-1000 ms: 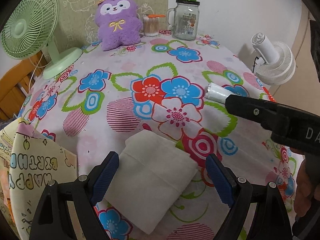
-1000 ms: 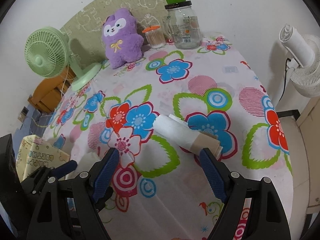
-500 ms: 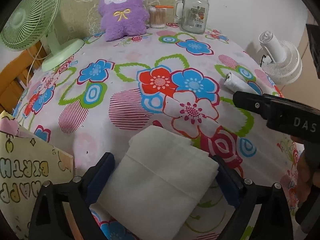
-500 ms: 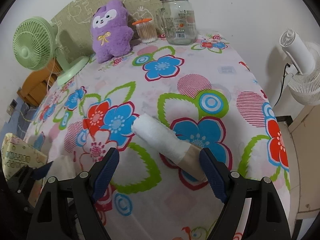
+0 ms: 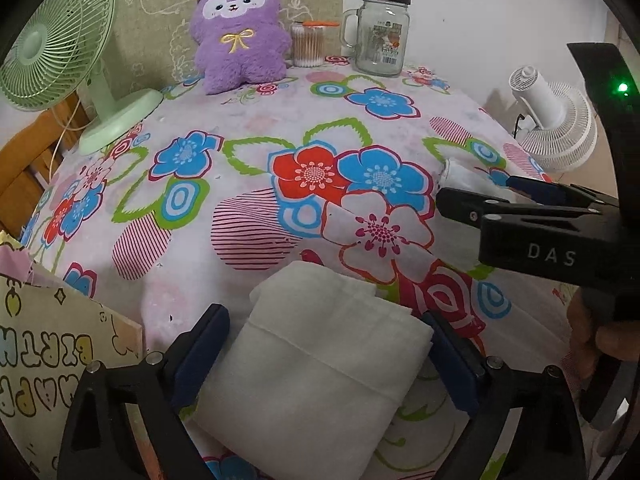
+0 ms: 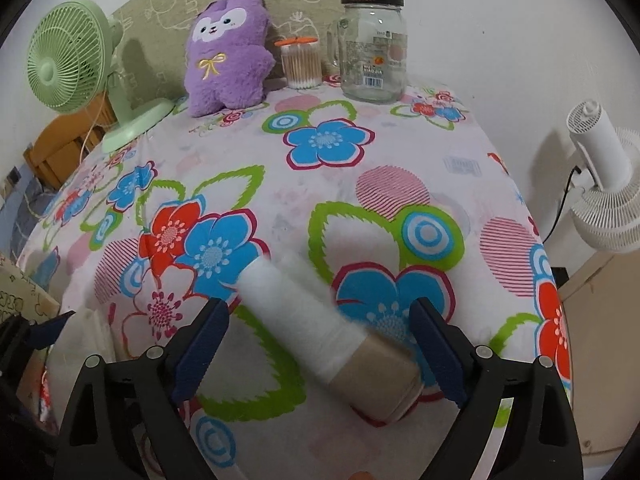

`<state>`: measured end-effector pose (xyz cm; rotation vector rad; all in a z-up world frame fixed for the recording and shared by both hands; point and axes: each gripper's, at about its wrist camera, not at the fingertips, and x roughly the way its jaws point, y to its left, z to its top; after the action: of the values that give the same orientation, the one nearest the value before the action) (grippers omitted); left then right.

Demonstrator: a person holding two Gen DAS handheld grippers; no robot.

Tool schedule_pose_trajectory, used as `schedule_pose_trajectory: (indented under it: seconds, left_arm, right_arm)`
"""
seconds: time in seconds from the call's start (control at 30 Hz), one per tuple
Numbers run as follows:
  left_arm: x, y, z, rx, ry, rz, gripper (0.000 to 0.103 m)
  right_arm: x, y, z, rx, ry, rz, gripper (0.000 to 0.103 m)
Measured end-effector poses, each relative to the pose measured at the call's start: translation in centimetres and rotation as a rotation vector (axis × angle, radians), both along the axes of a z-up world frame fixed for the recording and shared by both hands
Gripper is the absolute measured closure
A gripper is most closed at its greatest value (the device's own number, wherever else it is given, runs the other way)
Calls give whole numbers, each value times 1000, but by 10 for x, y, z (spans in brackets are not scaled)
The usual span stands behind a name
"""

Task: Organize soft objects
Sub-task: 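Grasp the white cotton pad with the left gripper while the right grasps the rolled towel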

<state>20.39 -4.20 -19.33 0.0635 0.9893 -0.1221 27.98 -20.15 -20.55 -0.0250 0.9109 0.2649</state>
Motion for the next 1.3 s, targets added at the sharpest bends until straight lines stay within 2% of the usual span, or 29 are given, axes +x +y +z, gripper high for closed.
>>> schedule_pose_trajectory:
  seconds: [0.07, 0.1, 0.13, 0.27, 0.43, 0.5, 0.6, 0.8, 0.93, 1.03, 1.3]
  left_arm:
    - [0, 0, 1, 0, 1, 4, 12]
    - [-1, 0, 2, -2, -2, 4, 21]
    - [-2, 0, 4, -3, -4, 1, 25]
    - [-2, -1, 6, -1, 2, -11, 31]
    - [-5, -1, 10, -2, -2, -11, 48]
    - [-6, 0, 12, -1, -5, -12, 52]
    - [-8, 3, 15, -11, -3, -10, 56]
    - [-14, 10, 16, -30, 8, 4, 56]
    - [-18, 8, 20, -12, -3, -2, 65]
    - [-20, 8, 26, -33, -13, -11, 70]
    - [-23, 13, 37, -61, -28, -3, 72]
  right_arm:
    - [1, -2, 0, 14, 0, 0, 10]
    - [0, -4, 1, 24, -2, -2, 12]
    - [0, -6, 2, 34, -4, -5, 13]
    - [-1, -12, 3, 51, -13, -35, 27]
    - [-2, -14, 4, 52, -21, -47, 46]
    - [-3, -15, 5, 63, -20, -45, 59]
    - [-3, -16, 5, 78, -18, -46, 66]
    - [-3, -17, 5, 89, -16, -51, 66]
    - [-3, -18, 5, 94, -15, -52, 66]
    - [-3, -18, 5, 115, -9, -47, 66]
    - [-6, -15, 8, 165, -1, -27, 69]
